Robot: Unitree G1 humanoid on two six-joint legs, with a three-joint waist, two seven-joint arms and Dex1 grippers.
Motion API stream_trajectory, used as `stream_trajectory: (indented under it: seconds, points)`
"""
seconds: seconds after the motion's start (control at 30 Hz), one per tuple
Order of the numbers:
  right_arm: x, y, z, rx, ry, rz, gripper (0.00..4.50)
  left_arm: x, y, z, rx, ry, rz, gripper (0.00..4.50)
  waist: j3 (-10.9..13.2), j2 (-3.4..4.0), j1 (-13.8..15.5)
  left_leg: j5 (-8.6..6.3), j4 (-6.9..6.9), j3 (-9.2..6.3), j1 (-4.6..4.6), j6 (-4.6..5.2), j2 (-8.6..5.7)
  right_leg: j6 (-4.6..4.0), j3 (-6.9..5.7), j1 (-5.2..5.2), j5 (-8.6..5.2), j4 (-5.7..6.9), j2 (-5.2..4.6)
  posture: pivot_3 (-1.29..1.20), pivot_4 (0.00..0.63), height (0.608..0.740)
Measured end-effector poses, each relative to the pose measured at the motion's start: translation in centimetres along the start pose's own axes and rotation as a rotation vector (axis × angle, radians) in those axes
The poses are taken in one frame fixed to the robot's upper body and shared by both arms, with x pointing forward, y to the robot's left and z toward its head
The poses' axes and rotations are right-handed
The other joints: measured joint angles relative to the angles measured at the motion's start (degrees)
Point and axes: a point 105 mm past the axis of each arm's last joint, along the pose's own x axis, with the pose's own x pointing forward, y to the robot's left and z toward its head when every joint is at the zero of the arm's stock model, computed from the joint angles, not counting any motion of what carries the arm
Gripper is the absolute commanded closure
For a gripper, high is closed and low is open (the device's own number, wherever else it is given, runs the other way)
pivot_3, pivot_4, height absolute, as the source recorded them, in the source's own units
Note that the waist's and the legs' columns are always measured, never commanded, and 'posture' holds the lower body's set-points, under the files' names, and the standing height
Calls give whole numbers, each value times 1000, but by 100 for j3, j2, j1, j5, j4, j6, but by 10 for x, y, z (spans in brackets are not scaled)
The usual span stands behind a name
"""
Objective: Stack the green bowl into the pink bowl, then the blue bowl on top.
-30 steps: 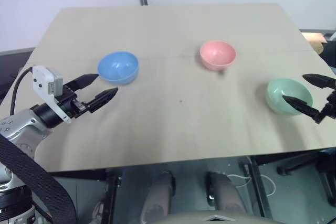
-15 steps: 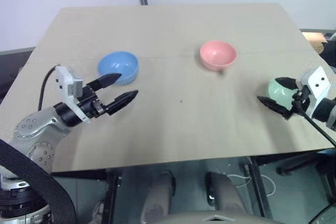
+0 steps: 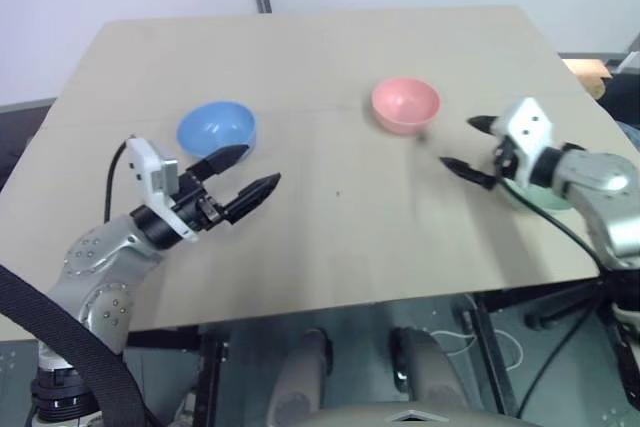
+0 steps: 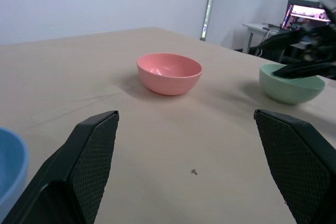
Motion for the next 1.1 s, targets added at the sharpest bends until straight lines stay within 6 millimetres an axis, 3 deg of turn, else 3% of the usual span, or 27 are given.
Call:
stream_trajectory:
  seconds: [0.2,0.43,0.53,0.8,1.1]
  points:
    - [66,0,-12,-139,53,116,0,-13,-4,-1,26,18,69,145,4,0,-9,0,-9,0,-6,-1,-5,-24,4,-6,14,-9,-2,0,150,740]
    - [94,-15,-23,-227,144,86,0,-35,-9,-1,50,45,169,145,7,2,-1,0,-14,-5,-5,-2,-8,-27,3,-6,15,-11,-2,0,150,740]
    - [97,-16,-25,-259,165,73,789,-41,-14,-1,49,46,191,0,8,3,-9,0,-15,-5,-3,-2,-8,-27,4,-6,15,-7,-1,0,150,740]
    - [101,-9,-29,-333,185,100,4477,-46,-19,0,59,44,221,0,9,6,-19,1,-14,-3,4,-4,-7,-28,8,-9,14,12,2,0,150,740]
    - [105,-9,-14,-493,138,91,4477,-45,-17,3,69,21,230,0,10,7,-26,3,-12,-2,4,-6,-7,-28,11,-15,14,21,4,0,150,740]
